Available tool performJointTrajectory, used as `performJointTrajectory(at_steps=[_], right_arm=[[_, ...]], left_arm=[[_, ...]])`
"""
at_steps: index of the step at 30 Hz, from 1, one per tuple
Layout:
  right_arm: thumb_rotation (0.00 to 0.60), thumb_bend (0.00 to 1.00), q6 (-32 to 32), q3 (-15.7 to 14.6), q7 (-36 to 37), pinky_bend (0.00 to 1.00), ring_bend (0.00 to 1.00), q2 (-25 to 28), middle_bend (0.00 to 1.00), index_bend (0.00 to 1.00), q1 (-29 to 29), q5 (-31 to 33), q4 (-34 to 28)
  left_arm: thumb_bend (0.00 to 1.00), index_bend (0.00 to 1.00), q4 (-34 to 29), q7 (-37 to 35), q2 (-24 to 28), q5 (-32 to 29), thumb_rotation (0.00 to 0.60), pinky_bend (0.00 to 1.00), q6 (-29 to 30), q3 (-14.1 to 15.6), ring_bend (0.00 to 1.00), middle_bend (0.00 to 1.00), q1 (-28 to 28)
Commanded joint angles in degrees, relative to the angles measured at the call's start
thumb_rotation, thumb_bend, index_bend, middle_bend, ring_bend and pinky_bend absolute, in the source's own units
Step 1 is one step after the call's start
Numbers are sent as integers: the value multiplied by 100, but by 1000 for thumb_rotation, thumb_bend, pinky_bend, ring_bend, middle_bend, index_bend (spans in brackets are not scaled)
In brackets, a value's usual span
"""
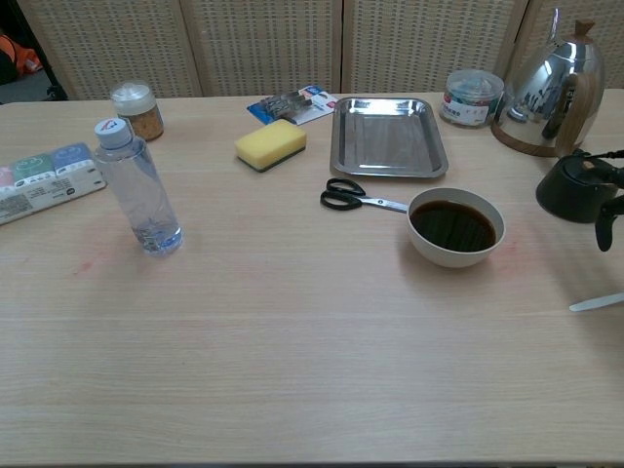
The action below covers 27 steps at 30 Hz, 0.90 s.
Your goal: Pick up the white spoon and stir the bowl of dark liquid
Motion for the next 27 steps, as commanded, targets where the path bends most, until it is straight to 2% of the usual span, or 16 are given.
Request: performJointTrajectory(at_steps=[1,14,27], right_arm=[[600,331,-88,4,-101,0,0,-103,0,435,60,135,87],[600,352,-318,-6,-329,0,0,-480,0,451,231,575,560],[600,364,-443,-80,-276,0,0,-698,0,464,336,696,825]], left_arm=[[0,0,-2,-11,7,7,600,0,-6,5,0,0,-1],[0,0,-15,-1,8,-18,600,0,-50,-3,0,0,-17],[0,0,-22,-10,17,-57,600,0,-74,-19,0,0,-27]])
